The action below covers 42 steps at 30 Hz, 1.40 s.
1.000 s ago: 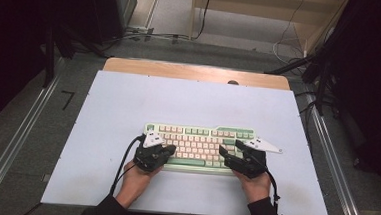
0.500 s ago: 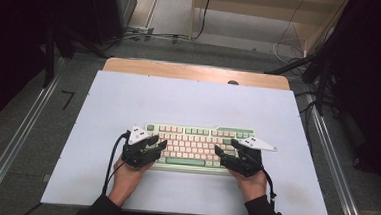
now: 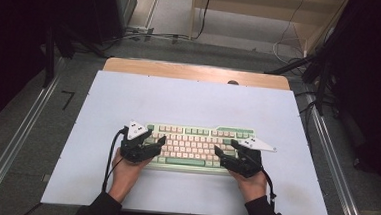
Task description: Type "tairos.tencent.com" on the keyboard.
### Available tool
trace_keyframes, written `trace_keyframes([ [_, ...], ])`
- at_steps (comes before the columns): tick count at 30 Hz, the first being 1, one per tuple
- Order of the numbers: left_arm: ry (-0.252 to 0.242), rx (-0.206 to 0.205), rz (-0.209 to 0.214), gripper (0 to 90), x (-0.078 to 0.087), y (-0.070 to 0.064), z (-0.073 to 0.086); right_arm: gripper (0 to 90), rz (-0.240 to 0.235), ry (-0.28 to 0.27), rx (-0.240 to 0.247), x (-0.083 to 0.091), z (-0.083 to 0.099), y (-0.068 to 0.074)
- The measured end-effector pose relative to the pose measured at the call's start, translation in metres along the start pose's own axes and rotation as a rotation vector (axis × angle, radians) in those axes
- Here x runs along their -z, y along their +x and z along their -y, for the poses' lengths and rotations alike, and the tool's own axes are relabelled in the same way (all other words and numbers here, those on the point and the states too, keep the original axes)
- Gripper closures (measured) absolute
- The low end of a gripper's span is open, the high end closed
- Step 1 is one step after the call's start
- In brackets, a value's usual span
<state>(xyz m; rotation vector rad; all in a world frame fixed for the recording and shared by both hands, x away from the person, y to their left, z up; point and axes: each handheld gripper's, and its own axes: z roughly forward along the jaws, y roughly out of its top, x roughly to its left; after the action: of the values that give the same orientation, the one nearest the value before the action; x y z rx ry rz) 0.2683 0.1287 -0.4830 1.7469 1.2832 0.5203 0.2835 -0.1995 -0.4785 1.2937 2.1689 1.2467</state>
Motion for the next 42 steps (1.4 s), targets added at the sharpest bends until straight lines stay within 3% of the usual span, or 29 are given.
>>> trace_keyframes([
  [2, -0.005, -0.006, 0.002, 44.6, 0.000, 0.000, 0.000, 29.2, 0.001, 0.000, 0.000, 0.000, 0.000, 0.000],
  [6, -0.013, -0.026, 0.071, 75.3, -0.001, -0.002, -0.002, 29.2, 0.003, -0.001, 0.001, 0.000, 0.001, 0.000],
  [9, 0.011, -0.044, 0.104, 90.0, -0.005, -0.006, -0.002, 29.2, 0.004, 0.003, 0.000, 0.001, 0.002, 0.000],
  [14, 0.041, -0.062, 0.120, 90.0, -0.011, -0.010, -0.003, 29.2, 0.011, 0.002, -0.004, 0.003, 0.003, -0.001],
  [26, 0.087, -0.088, 0.109, 90.0, -0.026, -0.013, -0.004, 29.2, 0.032, 0.005, -0.020, 0.009, 0.008, -0.006],
  [34, 0.118, -0.091, 0.121, 90.0, -0.032, -0.014, -0.003, 29.1, 0.042, 0.005, -0.022, 0.013, 0.010, -0.007],
  [40, 0.100, -0.078, 0.128, 90.0, -0.029, -0.015, -0.004, 29.1, 0.043, 0.004, -0.021, 0.013, 0.010, -0.007],
  [42, 0.066, -0.069, 0.132, 81.6, -0.025, -0.016, -0.006, 29.1, 0.043, 0.004, -0.020, 0.013, 0.010, -0.007],
])
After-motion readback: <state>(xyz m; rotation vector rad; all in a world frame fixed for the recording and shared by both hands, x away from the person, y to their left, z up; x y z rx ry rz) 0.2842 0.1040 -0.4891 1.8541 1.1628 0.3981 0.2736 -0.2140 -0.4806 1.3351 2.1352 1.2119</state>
